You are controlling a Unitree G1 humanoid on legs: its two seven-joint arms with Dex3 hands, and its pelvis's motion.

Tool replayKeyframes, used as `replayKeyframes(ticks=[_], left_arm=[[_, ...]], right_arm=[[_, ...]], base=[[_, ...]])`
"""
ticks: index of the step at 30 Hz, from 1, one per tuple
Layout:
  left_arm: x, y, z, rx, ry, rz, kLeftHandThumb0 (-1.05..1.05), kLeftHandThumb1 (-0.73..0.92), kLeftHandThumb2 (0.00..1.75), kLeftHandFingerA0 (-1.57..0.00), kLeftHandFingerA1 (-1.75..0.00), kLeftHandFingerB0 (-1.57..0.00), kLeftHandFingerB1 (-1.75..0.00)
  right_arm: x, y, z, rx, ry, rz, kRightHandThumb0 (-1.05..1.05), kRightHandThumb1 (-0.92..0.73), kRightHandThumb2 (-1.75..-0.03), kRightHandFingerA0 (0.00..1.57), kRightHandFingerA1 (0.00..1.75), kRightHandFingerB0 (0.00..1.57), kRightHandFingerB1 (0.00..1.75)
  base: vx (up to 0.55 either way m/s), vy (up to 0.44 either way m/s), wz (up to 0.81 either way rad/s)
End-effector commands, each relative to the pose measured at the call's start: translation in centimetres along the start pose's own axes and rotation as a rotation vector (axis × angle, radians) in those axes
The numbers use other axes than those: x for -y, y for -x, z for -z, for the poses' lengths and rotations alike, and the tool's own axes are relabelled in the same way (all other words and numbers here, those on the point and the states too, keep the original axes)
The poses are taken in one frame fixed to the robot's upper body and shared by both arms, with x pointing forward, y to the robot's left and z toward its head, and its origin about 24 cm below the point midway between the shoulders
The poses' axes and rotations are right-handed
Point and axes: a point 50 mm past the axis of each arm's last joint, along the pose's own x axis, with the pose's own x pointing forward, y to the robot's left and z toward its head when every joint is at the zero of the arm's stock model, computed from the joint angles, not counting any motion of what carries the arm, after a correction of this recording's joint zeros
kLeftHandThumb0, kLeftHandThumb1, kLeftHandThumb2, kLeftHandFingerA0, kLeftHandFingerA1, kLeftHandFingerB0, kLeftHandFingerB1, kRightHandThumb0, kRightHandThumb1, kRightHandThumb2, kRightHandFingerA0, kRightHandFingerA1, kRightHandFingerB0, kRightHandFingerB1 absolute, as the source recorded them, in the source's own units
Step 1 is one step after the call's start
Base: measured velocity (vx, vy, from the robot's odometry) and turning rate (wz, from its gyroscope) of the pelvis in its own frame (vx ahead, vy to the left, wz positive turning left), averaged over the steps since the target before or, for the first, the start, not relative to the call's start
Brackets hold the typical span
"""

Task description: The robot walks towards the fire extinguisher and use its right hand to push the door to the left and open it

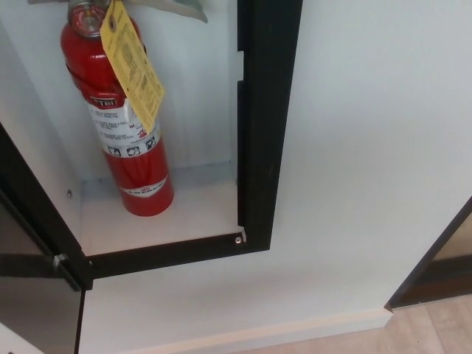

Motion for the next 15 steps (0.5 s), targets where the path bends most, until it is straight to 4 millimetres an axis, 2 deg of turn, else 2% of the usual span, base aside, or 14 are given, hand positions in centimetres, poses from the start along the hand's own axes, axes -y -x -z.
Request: replayKeyframes(ticks=[1, 5, 8, 14, 15], left_arm=[[-3.8, 0.8, 1.1, -0.092, -0.185, -0.078, -0.53, 0.55, 0.57, -0.45, -0.53, -0.35, -0.37], [-3.8, 0.8, 1.1, -0.092, -0.186, -0.078, -0.53, 0.55, 0.57, -0.45, -0.53, -0.35, -0.37], [-3.5, 1.0, 1.8, -0.122, -0.266, -0.055, -0.54, 0.53, 0.57, -0.44, -0.55, -0.39, -0.39], [-3.9, 1.0, 1.6, -0.119, -0.342, -0.066, -0.53, 0.54, 0.56, -0.45, -0.53, -0.43, -0.39], [-4.6, 1.2, 1.5, -0.113, -0.339, -0.088, -0.56, 0.41, 0.79, -0.38, -0.61, -0.37, -0.51]], right_arm=[[3.8, 1.3, 2.1, 0.204, -0.218, 0.586, -0.60, -0.65, -0.60, 0.43, 0.47, 0.41, 0.33], [3.8, 1.2, 2.2, 0.208, -0.217, 0.592, -0.60, -0.65, -0.60, 0.43, 0.47, 0.41, 0.33], [3.5, 0.9, 2.1, 0.208, -0.224, 0.587, -0.61, -0.65, -0.60, 0.42, 0.45, 0.40, 0.33], [3.9, 1.2, 2.4, 0.219, -0.220, 0.605, -0.62, -0.66, -0.61, 0.41, 0.47, 0.40, 0.33], [3.9, 1.2, 2.5, 0.217, -0.220, 0.609, -0.62, -0.67, -0.61, 0.42, 0.47, 0.39, 0.33]], base=[[0.00, 0.000, 0.00], [0.00, 0.000, 0.00], [0.00, 0.000, 0.00], [0.00, 0.000, 0.00], [0.00, 0.000, 0.00]])
